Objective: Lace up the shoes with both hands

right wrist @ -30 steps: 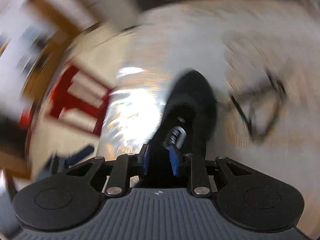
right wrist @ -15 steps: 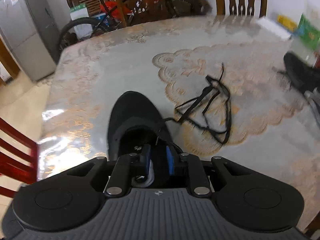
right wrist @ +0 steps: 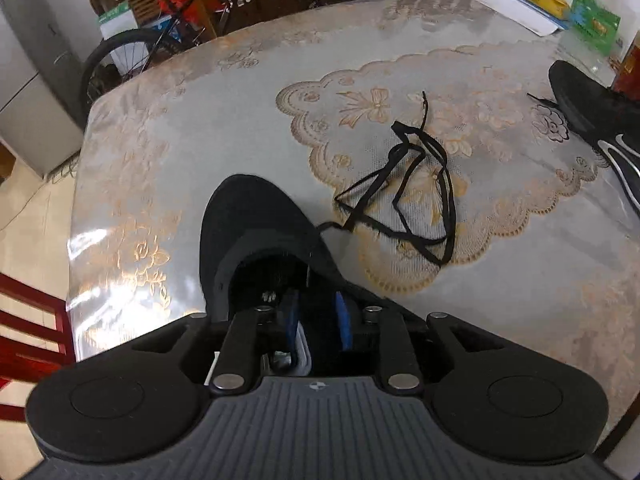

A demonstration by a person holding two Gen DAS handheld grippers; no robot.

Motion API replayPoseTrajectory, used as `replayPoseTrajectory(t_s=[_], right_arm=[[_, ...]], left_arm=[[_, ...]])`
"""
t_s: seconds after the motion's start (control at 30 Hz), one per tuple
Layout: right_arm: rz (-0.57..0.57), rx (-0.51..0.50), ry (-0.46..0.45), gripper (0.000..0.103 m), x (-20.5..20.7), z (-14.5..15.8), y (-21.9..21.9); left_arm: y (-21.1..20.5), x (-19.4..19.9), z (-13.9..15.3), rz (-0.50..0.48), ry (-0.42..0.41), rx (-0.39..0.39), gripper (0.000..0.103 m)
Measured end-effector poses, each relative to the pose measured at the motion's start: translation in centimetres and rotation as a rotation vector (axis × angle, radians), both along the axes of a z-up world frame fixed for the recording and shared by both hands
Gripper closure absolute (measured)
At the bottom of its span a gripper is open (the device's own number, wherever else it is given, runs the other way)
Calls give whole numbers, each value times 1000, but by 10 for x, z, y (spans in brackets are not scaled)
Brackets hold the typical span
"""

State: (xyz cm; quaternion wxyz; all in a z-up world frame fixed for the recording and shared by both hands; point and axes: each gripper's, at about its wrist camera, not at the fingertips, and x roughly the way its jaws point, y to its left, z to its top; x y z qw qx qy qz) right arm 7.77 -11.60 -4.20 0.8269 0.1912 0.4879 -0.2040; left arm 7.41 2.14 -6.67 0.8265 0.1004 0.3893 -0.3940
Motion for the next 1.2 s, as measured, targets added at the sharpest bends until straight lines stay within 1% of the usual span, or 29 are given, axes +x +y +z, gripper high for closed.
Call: replayPoseTrajectory(t_s=[0.03, 0.07, 0.13, 0.2, 0.23, 0.33, 0.4, 0.47, 0.6, 0.7, 0.83, 0.87, 0.97, 1.03, 1.1, 1.17, 1.2], right_arm=[[8, 9, -4, 82, 2, -1, -1], [26, 11, -9, 82, 3, -1, 0], [72, -13, -6, 84, 7, -4, 5], [115, -68, 11, 86, 11, -7, 12], [126, -91, 20, 88, 12, -9, 15], [116, -103, 39, 90, 14, -8, 19], [60, -92, 52, 90, 11, -3, 17], [24, -124, 58, 90, 10, -2, 16], [18, -200, 65, 90, 18, -14, 15], [19, -223, 68, 90, 22, -19, 14], [20, -210, 66, 91, 23, -19, 13], [27, -208, 60, 95, 23, -20, 13], [51, -191, 33, 95, 20, -19, 11], [67, -165, 7, 96, 15, -17, 8], [81, -113, -25, 97, 8, -12, 1], [86, -27, -74, 97, -1, -5, -8], [92, 38, -106, 97, -6, -2, -14]], left_arm=[[2, 4, -2, 2, 33, -17, 0], [3, 6, -4, 2, 47, -23, 0], [4, 7, -6, -8, 41, -20, 0], [6, 9, -6, -24, 40, -24, 0], [8, 10, -6, -32, 41, -27, 0], [9, 9, -4, -40, 26, -16, 0], [9, 10, -5, -39, 25, -13, 0], [10, 13, -8, -40, 40, -20, 0], [9, 21, -14, -22, 100, -44, 0], [11, 23, -16, -17, 107, -48, 0], [10, 24, -16, -25, 105, -48, 0], [10, 24, -16, -27, 107, -49, 0], [11, 25, -16, -25, 123, -54, 0], [10, 25, -15, -30, 120, -49, 0], [9, 25, -15, -38, 107, -38, 0], [7, 23, -14, -45, 89, -23, 0], [6, 23, -14, -48, 78, -15, 0]])
